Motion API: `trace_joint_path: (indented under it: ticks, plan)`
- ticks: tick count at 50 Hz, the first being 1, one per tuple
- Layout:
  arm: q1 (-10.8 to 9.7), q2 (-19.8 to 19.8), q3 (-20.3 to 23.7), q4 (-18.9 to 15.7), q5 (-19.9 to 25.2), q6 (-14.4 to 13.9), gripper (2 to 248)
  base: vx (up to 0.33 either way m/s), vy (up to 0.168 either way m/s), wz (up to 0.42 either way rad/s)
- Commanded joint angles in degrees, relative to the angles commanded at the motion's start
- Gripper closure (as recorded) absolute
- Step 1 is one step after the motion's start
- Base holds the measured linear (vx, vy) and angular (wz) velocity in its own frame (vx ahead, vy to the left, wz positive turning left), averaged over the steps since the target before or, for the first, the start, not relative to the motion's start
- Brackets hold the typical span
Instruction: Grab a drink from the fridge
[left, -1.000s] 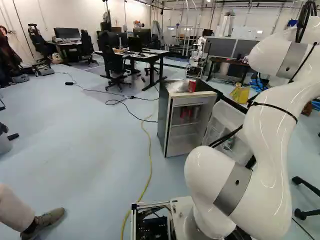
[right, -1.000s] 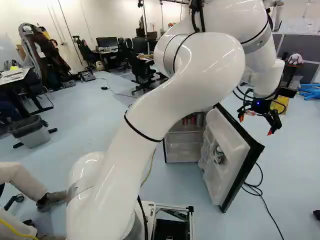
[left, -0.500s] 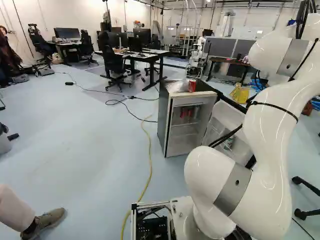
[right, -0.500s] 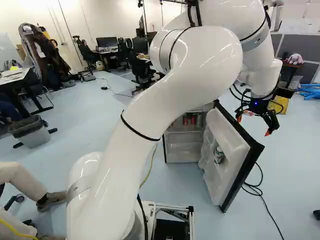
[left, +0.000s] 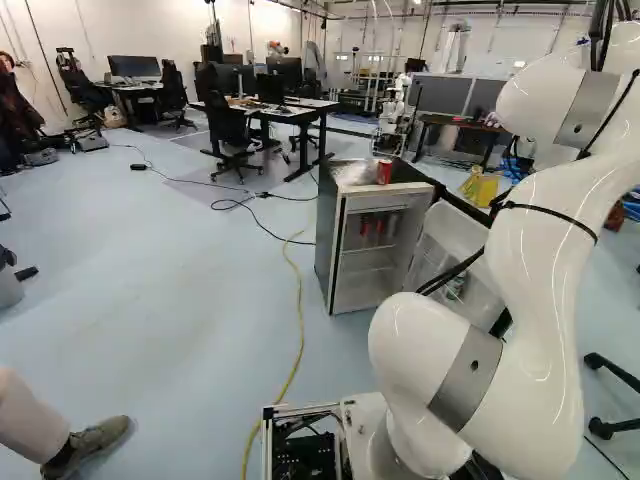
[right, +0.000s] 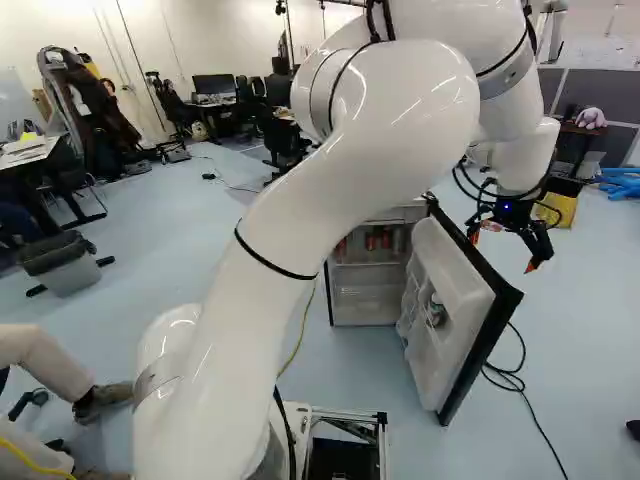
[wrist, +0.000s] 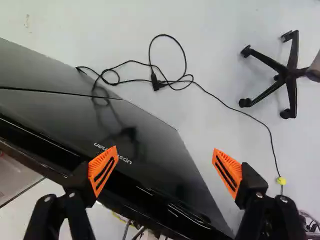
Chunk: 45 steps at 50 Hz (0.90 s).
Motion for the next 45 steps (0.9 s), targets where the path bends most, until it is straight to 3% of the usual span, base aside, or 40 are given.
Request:
trace_joint_path:
  ticks: [45]
  plan:
    - [1.9, 4.7, 7.2, 0.0, 0.0, 0.0, 3, 0.0, 0.0, 0.0]
